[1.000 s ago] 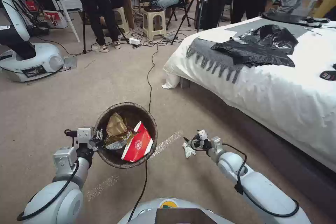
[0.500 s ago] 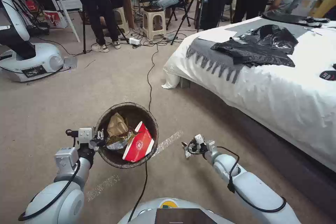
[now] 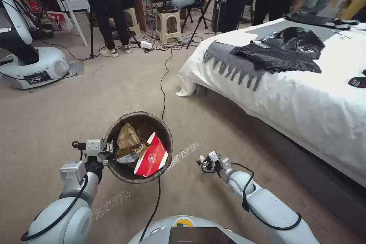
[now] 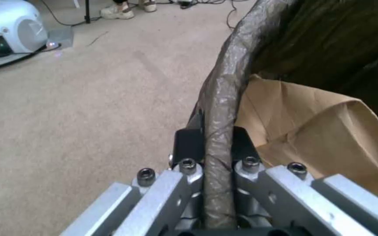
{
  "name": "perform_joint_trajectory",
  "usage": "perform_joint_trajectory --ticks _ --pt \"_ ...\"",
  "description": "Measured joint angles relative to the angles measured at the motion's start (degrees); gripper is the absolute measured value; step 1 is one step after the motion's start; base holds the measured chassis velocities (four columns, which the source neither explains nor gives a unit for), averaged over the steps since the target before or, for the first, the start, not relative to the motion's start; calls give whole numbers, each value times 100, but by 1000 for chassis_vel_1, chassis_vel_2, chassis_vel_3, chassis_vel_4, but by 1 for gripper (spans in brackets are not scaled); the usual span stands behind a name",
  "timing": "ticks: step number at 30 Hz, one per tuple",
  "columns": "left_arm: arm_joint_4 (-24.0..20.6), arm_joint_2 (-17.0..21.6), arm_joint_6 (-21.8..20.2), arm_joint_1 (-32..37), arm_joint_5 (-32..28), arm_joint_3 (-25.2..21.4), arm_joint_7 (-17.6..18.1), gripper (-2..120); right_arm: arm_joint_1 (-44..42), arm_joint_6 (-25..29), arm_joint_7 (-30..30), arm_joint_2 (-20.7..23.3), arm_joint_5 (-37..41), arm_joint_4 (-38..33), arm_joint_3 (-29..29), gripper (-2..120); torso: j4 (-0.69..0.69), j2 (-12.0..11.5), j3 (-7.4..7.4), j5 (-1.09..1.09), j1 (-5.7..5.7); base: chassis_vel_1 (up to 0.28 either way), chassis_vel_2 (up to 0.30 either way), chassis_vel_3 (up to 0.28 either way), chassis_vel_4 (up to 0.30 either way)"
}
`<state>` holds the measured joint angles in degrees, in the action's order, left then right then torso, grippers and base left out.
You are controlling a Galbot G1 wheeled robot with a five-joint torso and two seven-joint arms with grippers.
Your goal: Pick up the trash bin, then pick up the garbage from the floor and place it into the trash bin.
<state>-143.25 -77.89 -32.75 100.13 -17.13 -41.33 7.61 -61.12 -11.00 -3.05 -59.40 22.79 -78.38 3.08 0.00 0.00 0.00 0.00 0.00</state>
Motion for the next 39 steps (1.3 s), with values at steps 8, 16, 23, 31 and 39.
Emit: perform_joint_trajectory --ticks 8,16,23,31,39 --pt "0 -2 8 15 12 3 -4 0 16 44 -19 -100 -108 193 7 100 0 0 0 0 0 0 0 0 0" --pt "0 -7 9 23 19 12 -9 0 75 46 -39 -193 -145 365 33 100 0 0 0 0 0 0 0 0 0" --pt "0 -18 10 35 26 19 -12 0 127 93 -73 -266 -257 599 31 100 0 0 0 0 0 0 0 0 0" --pt "0 -18 14 33 33 31 -16 0 134 154 -120 -308 -362 784 7 100 0 0 0 0 0 0 0 0 0" --pt "0 -27 25 26 38 35 -13 0 165 197 -140 -360 -416 931 -19 98 0 0 0 1 0 0 0 0 0"
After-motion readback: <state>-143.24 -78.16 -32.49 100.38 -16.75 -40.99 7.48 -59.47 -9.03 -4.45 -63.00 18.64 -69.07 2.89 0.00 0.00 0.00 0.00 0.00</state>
